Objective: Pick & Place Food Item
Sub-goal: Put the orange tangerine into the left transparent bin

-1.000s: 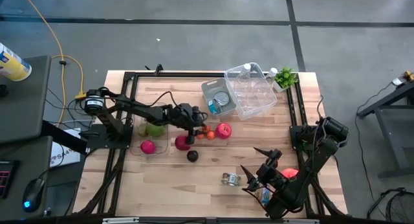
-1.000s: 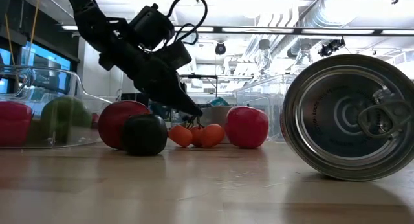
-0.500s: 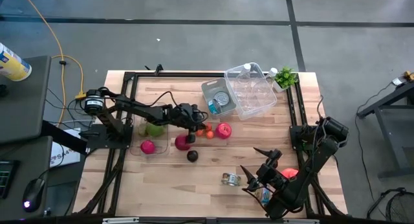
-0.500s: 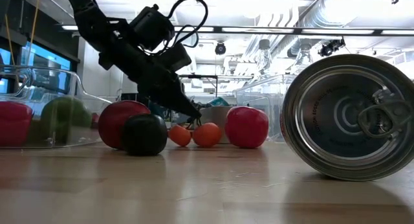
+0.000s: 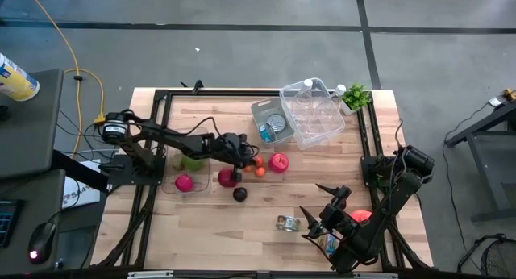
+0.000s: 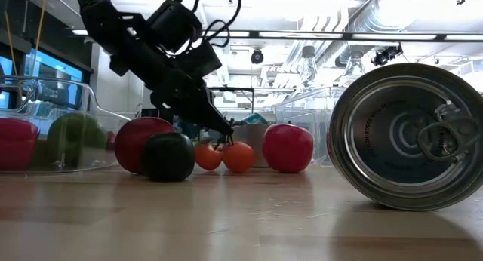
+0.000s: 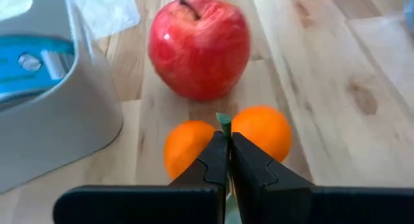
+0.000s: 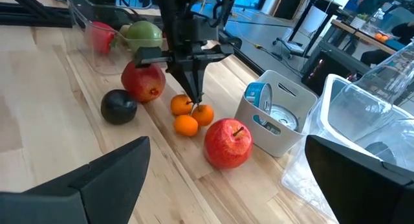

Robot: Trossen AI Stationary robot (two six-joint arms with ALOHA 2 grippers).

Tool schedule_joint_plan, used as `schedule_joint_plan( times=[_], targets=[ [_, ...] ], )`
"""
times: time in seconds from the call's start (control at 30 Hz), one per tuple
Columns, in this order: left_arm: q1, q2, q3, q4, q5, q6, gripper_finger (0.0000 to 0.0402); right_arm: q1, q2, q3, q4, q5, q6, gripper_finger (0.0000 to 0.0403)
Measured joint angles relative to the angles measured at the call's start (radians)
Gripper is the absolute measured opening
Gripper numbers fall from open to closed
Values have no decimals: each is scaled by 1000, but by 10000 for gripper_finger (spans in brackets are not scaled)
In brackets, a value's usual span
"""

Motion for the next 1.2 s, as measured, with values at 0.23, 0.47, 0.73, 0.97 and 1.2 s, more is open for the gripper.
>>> schedule_joint_plan(
  times=[0.23,0.47,0.73,0.97,1.2],
  targets=[
    [-61,-42,0,-23,-107,22,2,0,0,0,1,2,-6,397],
    [-106,-165,1,-86,-183,44,2,-1,0,0,5,3,-6,397],
    [-162,-376,2,-255,-250,52,2,-8,0,0,15,2,-6,397],
    [-229,-587,82,-584,-344,-16,2,-14,0,0,26,3,-13,397],
    [-288,-634,297,-1120,-428,-228,2,-14,0,0,35,4,-14,397]
  ],
)
